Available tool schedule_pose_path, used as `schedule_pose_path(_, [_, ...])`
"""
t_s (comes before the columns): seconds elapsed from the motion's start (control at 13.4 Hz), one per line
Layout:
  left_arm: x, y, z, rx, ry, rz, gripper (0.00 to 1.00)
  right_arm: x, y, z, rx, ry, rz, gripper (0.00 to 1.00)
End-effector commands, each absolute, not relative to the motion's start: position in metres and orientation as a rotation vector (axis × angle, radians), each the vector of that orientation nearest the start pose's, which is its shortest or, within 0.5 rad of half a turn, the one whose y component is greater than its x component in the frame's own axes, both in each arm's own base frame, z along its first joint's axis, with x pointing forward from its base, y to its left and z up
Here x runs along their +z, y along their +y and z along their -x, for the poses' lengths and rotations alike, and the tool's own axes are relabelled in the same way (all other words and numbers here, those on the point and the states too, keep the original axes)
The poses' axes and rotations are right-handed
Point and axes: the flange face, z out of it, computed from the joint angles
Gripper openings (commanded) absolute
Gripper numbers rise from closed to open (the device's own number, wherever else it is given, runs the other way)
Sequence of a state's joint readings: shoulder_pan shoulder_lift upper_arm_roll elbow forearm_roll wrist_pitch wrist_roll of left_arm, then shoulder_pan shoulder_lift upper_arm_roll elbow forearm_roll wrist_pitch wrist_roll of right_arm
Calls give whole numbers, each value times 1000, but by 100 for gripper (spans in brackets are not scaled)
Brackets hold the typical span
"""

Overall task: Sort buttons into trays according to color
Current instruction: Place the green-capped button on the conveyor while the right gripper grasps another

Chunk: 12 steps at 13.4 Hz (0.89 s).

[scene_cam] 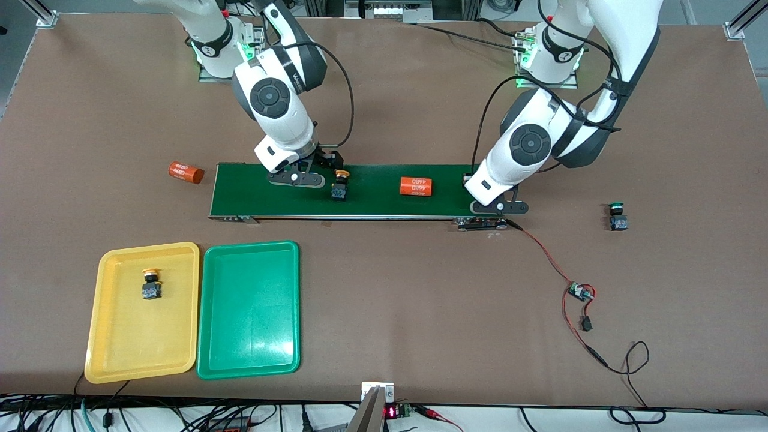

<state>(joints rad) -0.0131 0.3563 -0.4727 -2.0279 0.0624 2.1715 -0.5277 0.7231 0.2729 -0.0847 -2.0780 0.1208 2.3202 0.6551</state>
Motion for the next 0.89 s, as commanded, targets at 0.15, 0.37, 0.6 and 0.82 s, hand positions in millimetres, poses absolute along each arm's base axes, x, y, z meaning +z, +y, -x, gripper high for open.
schedule_pose_path(0.15, [252, -260, -507, 419, -27, 3137, 8, 287, 348, -471, 57, 179, 3104, 100])
schedule_pose_path(0.37, [244, -265, -502, 443, -10, 3132, 12, 287, 346, -484, -8, 209, 3076, 100])
schedule_pose_path(0.6, [255, -266, -507, 407, -2, 3142, 100, 263, 353, -483, 11, 192, 3096, 100])
schedule_pose_path(0.82, [299, -263, -517, 279, -9, 3160, 100, 241, 354, -483, 7, 191, 3105, 96])
